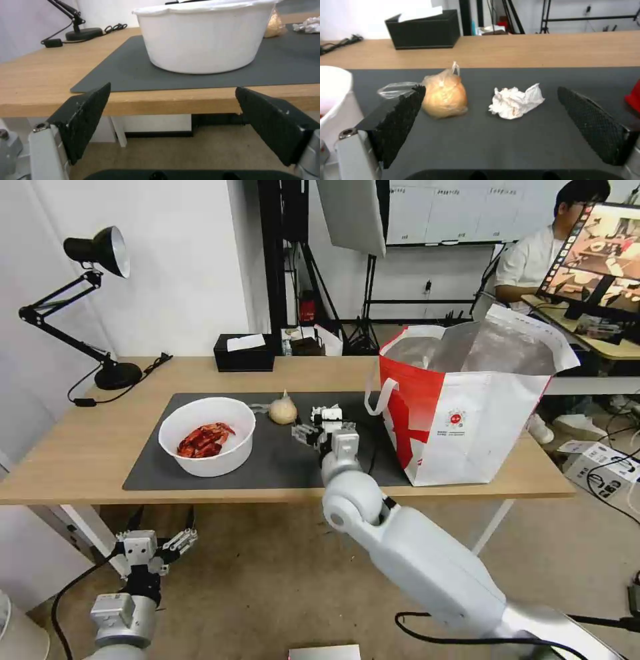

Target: Pick up the trash from the table and place it into the takeout bag.

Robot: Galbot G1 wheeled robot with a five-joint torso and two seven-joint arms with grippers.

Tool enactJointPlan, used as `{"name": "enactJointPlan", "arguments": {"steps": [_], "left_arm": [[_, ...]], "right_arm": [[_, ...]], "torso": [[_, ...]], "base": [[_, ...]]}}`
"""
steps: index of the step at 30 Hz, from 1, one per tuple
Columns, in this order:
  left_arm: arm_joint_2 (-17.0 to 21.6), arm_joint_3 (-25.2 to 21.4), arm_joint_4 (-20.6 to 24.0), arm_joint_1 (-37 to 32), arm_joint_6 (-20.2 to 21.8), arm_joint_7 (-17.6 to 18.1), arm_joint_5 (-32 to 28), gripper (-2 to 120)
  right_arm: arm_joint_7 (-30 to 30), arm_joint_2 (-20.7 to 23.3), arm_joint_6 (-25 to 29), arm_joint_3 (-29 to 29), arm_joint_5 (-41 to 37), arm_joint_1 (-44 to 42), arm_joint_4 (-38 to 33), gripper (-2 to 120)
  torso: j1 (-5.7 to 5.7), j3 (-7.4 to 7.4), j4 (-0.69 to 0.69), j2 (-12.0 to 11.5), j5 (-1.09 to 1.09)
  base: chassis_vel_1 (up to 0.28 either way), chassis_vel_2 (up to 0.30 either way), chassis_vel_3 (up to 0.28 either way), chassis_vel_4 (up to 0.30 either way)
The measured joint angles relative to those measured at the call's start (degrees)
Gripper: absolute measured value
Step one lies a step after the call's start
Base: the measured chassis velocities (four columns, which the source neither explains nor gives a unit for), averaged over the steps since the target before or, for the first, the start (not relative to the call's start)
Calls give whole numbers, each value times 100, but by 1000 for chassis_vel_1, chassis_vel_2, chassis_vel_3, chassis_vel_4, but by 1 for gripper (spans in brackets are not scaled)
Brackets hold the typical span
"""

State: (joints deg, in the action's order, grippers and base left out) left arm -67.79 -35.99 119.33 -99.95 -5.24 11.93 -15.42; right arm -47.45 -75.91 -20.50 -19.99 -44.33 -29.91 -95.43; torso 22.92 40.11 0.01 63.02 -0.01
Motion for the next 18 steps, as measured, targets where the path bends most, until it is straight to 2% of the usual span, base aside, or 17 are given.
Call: {"name": "enactJointPlan", "arguments": {"steps": [7, 18], "left_arm": [[-1, 27, -66, 2, -1, 1, -12, 100], [8, 81, -167, 52, -11, 0, -53, 100]], "right_arm": [[-301, -354, -311, -90, -102, 416, 600, 100], [-441, -552, -624, -238, -244, 816, 1177, 100]], "torso": [[0, 0, 0, 0, 0], [-1, 0, -1, 0, 0]], "base": [[0, 0, 0, 0], [0, 0, 0, 0]]}}
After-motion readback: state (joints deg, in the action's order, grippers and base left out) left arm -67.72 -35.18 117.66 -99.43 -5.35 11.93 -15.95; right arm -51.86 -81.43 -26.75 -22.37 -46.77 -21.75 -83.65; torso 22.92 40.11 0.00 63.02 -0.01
